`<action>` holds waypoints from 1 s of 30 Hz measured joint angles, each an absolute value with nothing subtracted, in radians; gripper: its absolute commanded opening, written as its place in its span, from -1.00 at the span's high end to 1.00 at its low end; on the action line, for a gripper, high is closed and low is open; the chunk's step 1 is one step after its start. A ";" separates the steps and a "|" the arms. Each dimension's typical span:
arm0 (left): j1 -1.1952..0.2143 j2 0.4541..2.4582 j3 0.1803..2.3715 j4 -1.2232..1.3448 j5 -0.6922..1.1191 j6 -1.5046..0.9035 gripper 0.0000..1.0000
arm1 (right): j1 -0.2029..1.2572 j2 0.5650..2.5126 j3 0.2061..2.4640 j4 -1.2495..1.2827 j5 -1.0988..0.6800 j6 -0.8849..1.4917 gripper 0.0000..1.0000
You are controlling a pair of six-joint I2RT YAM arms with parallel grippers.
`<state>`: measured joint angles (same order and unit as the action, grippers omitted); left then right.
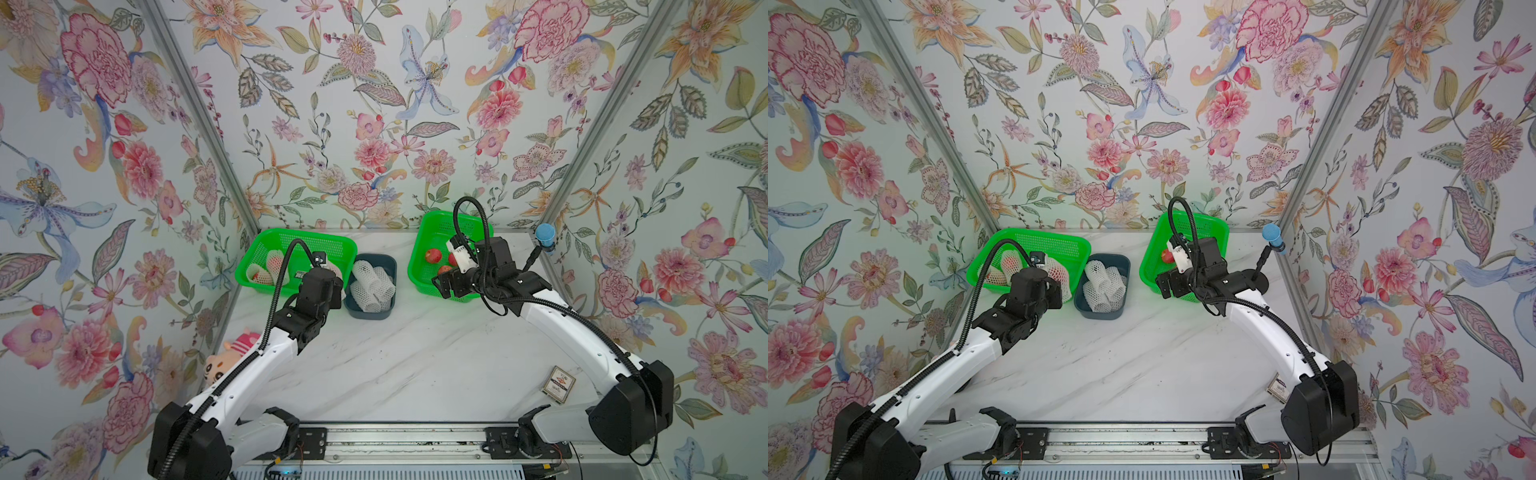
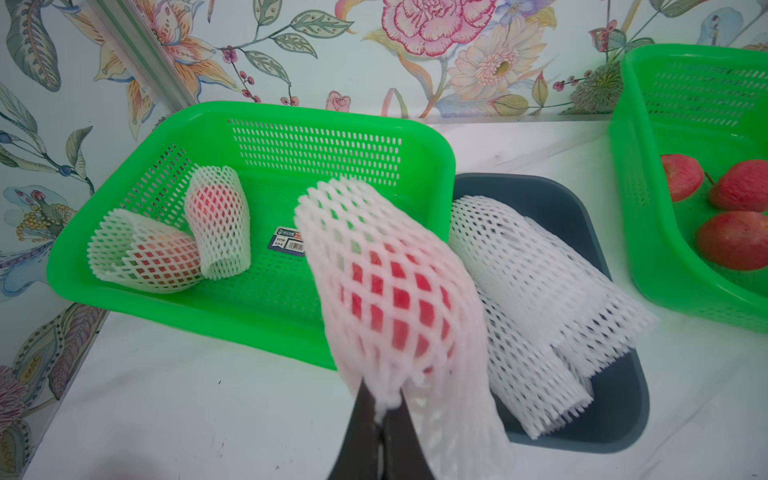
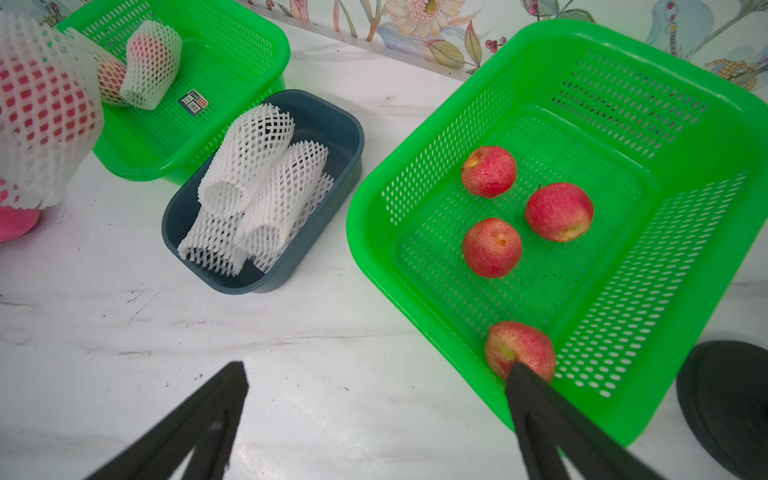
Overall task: Remove foam nets from apples
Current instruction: Place the apple at the center of the board.
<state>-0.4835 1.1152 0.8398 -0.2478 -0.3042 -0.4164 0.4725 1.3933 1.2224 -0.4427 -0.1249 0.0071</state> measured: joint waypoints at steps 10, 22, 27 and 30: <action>-0.756 0.855 0.657 -0.266 -0.245 -0.448 1.00 | 0.519 1.412 1.182 -0.393 -0.170 0.033 -0.99; -1.071 0.900 0.572 -0.140 -0.239 -0.496 1.00 | 0.566 1.389 0.958 -0.307 -0.158 0.089 -0.99; -1.124 0.985 0.537 -0.044 -0.234 -0.506 1.00 | 0.566 1.357 0.907 -0.290 -0.145 0.102 -0.99; -1.137 1.033 0.508 0.022 -0.219 -0.516 1.00 | 0.568 1.338 0.876 -0.284 -0.138 0.107 -0.99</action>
<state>-1.1374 1.0332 0.5079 0.0219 -0.2192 -0.5159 0.5682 1.3376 0.8757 -0.2836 -0.1375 0.1066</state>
